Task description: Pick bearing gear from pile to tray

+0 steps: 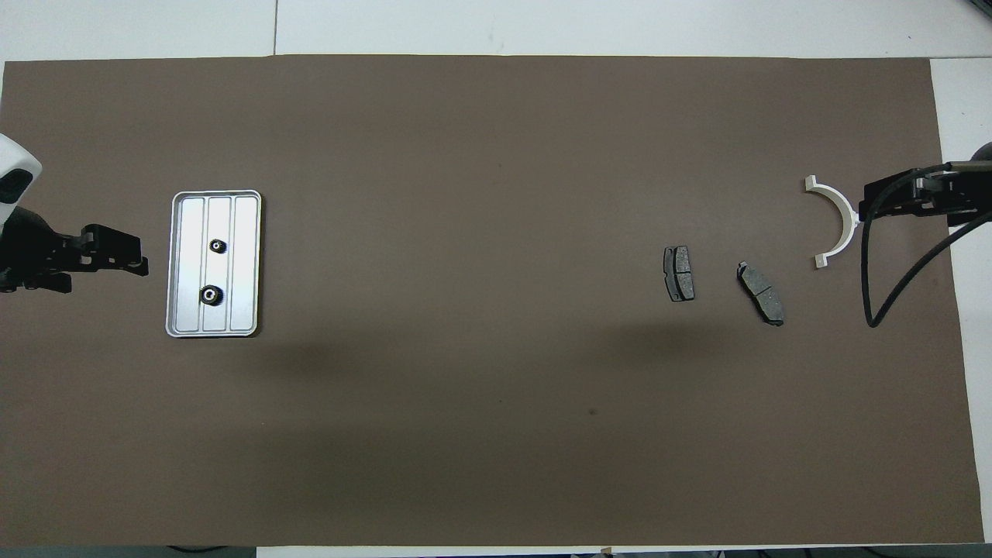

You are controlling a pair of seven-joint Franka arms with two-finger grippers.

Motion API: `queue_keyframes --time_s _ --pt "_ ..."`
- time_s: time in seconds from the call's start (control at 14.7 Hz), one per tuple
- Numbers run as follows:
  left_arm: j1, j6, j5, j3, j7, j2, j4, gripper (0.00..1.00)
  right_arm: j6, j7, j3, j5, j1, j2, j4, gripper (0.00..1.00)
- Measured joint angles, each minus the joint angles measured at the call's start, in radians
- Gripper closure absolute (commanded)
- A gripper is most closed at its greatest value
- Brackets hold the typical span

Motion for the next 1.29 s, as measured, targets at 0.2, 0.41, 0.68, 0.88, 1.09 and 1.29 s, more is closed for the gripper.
queue_keyframes --time_s 0.2,0.41,0.68,0.88,1.09,1.29 --pt "0.001 0.018 0.0 0.0 0.017 0.0 0.0 0.0 0.037 0.0 0.002 0.0 0.002 0.002 -0.019 0.0" --pt "0.001 0.026 0.0 -0.002 0.02 0.0 0.0 0.0 0.081 0.0 0.008 0.0 0.011 0.005 -0.04 0.0" --pt "0.001 0.03 0.0 -0.004 0.02 0.0 0.0 0.0 0.089 0.0 0.012 0.0 0.055 0.007 -0.043 0.0" --pt "0.001 0.03 0.0 -0.004 0.021 0.0 0.0 0.0 0.082 0.0 0.006 0.0 0.048 0.007 -0.043 0.0" --pt "0.001 0.031 0.0 -0.004 0.021 0.0 0.0 0.0 0.07 -0.003 0.0 0.0 0.012 0.006 -0.043 0.0" --pt "0.001 0.032 0.0 -0.004 0.021 0.0 0.001 0.0 0.068 -0.017 -0.002 0.0 -0.02 0.006 -0.043 0.0"
